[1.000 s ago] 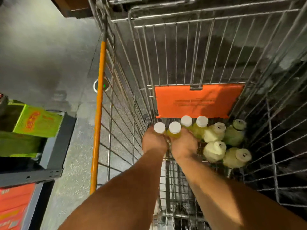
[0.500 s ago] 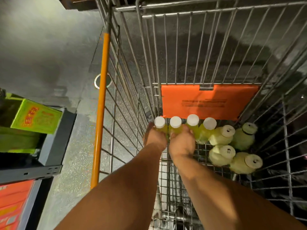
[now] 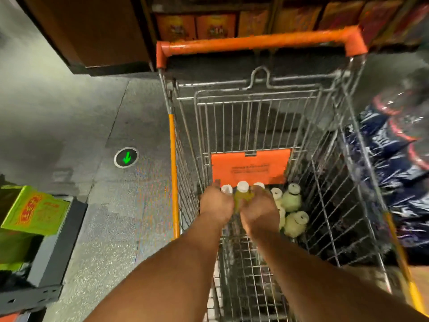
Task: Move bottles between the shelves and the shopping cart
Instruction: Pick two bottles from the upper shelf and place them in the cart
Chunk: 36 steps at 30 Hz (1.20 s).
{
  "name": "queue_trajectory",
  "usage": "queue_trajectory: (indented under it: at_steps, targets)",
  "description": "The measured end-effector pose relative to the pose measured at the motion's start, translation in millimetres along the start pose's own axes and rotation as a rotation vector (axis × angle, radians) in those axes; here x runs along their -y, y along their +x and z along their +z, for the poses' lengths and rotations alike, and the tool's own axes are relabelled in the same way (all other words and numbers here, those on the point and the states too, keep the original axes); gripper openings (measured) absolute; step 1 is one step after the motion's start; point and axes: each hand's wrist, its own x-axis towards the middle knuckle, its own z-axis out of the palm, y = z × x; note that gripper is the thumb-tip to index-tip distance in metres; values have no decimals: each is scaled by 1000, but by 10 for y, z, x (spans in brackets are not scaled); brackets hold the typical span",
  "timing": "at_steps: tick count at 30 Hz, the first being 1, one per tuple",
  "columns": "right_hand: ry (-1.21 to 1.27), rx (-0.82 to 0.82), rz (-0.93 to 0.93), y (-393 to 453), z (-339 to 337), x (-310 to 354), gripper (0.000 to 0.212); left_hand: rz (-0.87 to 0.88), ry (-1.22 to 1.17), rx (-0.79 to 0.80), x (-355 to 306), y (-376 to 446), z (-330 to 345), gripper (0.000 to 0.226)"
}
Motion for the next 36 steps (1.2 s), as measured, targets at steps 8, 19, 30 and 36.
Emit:
queue_trajectory:
  at_steps: [8, 19, 30, 36]
  targets:
    - [49, -366, -15, -1517, -1511, 1109, 36, 495, 208, 20, -705, -1280, -1640, 64]
    - [64, -741, 143, -4480, -3236, 2240, 59, 974, 283, 57, -1441, -4135, -3548, 64]
    - [37, -1000, 490, -7389, -4069, 948, 52, 1326, 362, 341, -1300, -6804, -2751, 75]
    - [44, -1072, 697, -8790, -4083, 132, 55, 1446, 357, 559, -843, -8253, -2010, 67]
